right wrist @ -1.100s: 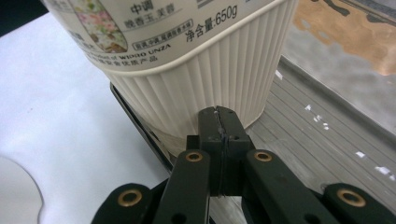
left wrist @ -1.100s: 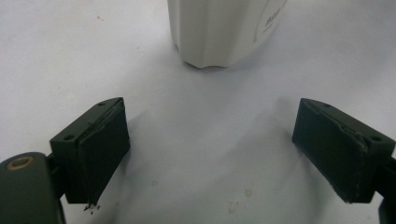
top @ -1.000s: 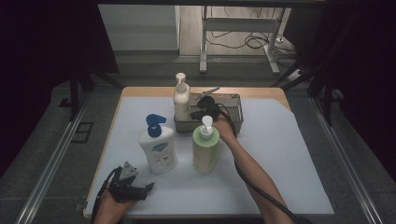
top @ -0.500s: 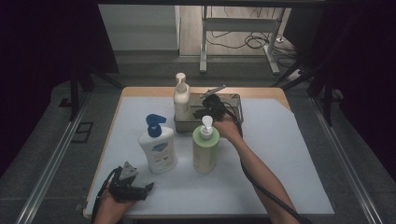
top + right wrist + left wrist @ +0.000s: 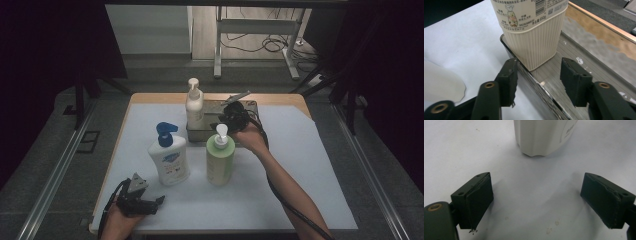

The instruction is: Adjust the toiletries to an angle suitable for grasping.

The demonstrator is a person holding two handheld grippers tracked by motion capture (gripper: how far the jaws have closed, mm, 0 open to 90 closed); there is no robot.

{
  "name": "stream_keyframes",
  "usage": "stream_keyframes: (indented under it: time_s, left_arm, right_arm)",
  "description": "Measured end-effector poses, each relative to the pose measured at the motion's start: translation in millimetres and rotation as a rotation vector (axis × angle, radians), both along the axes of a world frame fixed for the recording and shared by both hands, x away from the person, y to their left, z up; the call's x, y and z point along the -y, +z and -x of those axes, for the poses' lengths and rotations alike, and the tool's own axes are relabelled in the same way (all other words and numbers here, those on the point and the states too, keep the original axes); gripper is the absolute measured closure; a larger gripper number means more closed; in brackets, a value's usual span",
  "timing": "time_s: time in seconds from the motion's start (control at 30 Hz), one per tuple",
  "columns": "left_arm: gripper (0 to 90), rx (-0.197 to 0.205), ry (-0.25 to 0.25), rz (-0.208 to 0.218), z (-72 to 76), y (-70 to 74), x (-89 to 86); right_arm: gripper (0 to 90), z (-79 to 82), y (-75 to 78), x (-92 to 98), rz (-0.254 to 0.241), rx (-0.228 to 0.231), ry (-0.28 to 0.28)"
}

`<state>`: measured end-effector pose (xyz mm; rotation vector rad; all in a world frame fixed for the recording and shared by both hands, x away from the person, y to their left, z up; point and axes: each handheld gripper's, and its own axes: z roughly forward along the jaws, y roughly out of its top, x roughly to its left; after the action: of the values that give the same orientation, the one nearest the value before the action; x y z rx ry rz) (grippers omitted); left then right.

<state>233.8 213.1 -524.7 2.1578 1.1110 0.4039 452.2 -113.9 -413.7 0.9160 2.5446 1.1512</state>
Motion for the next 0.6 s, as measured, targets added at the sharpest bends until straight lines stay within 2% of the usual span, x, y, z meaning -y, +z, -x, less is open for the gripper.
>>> stream_keyframes:
  time_s: [0.4, 0.6]
  left_arm:
    - [10.7, 0.001, 0.001, 0.003, 0.1, -0.1, 0.2]
    - [10.6, 0.001, 0.001, 0.002, 0.1, -0.1, 0.2]
  right_arm:
    - [31.2, 12.9, 10.7, 21.9, 0.006, 0.041, -0.013]
    - [29.1, 19.6, 12.3, 32.0, 0.002, 0.049, -0.018]
